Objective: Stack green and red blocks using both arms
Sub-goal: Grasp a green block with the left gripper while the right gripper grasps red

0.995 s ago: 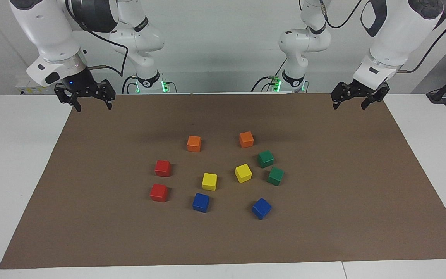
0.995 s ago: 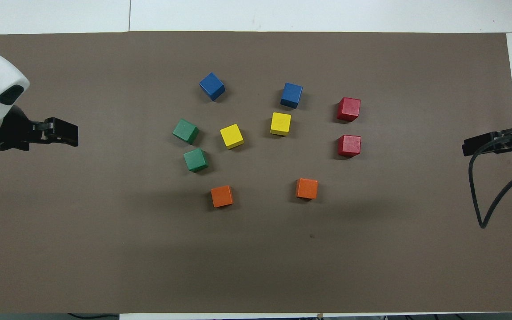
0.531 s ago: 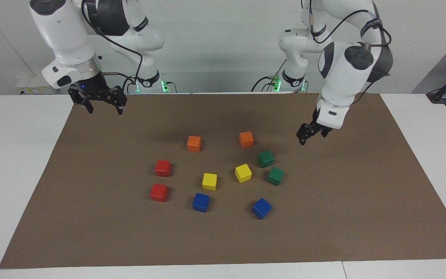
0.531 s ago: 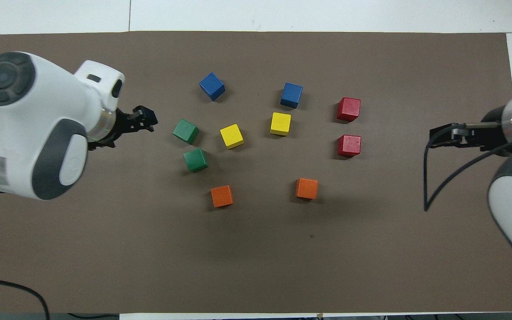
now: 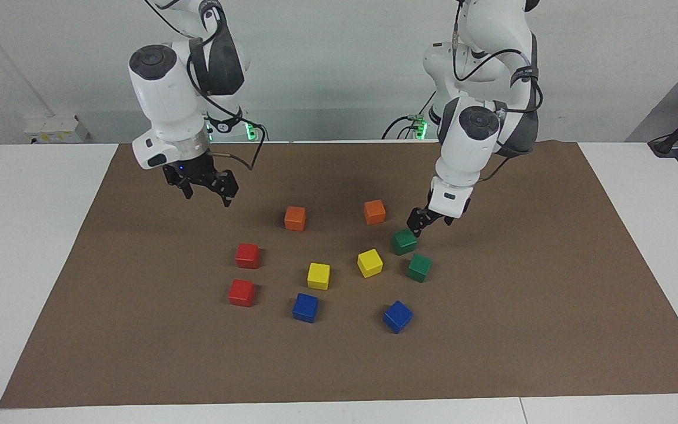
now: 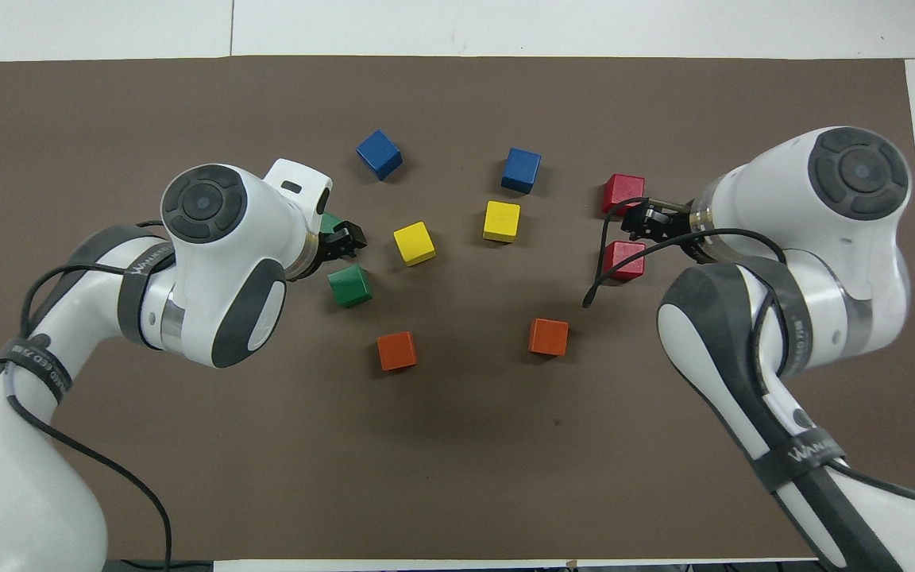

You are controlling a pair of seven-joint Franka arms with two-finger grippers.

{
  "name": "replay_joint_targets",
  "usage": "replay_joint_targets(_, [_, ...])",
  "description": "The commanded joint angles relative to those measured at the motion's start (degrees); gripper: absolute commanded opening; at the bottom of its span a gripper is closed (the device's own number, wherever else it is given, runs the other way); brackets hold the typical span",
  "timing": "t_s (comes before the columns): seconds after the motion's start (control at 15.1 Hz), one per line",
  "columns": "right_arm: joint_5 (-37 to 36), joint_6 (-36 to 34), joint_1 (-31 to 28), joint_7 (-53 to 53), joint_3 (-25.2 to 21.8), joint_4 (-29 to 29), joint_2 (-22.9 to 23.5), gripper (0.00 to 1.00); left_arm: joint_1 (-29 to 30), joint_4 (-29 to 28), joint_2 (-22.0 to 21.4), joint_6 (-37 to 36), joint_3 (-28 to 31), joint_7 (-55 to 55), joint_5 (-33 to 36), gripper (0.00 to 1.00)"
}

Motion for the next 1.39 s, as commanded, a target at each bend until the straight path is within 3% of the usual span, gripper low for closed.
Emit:
replay_joint_targets(0.0, [1.06, 4.16, 0.38, 1.29, 0.00, 0.38, 3.29, 1.00, -2.51, -1.33, 1.59, 3.43, 1.01, -1.67, -0.28, 1.00])
replay_joint_targets(0.86, [0.89, 13.41, 0.91, -7.67, -0.09, -1.47, 10.77, 1.00, -3.31, -7.22, 1.86, 10.64, 1.01, -3.59, -0.28, 1.00])
replay_joint_targets(0.93, [0.63, 13.41, 0.91, -7.76, -0.09, -1.47, 11.03, 1.00, -3.48, -7.13, 1.86, 10.64, 1.01, -5.69, -0.28, 0.86])
replay_joint_targets(1.06, [0.36, 13.50, 0.91, -10.03, -0.09, -1.56, 11.39, 1.00, -4.10, -6.78, 1.86, 9.86, 1.01, -10.00, -0.28, 0.09])
replay_joint_targets(1.13, [0.36, 13.67, 0.91, -10.74, -0.09, -1.64, 11.74, 0.97, -4.10, -6.52, 1.86, 8.89, 1.01, -10.19, -0.28, 0.00])
replay_joint_targets(1.33, [0.36, 13.76, 0.91, -10.84, -0.09, -2.08, 12.27, 0.79, -3.75, -3.89, 0.11, 0.92, 1.01, -9.58, -0.19, 0.00])
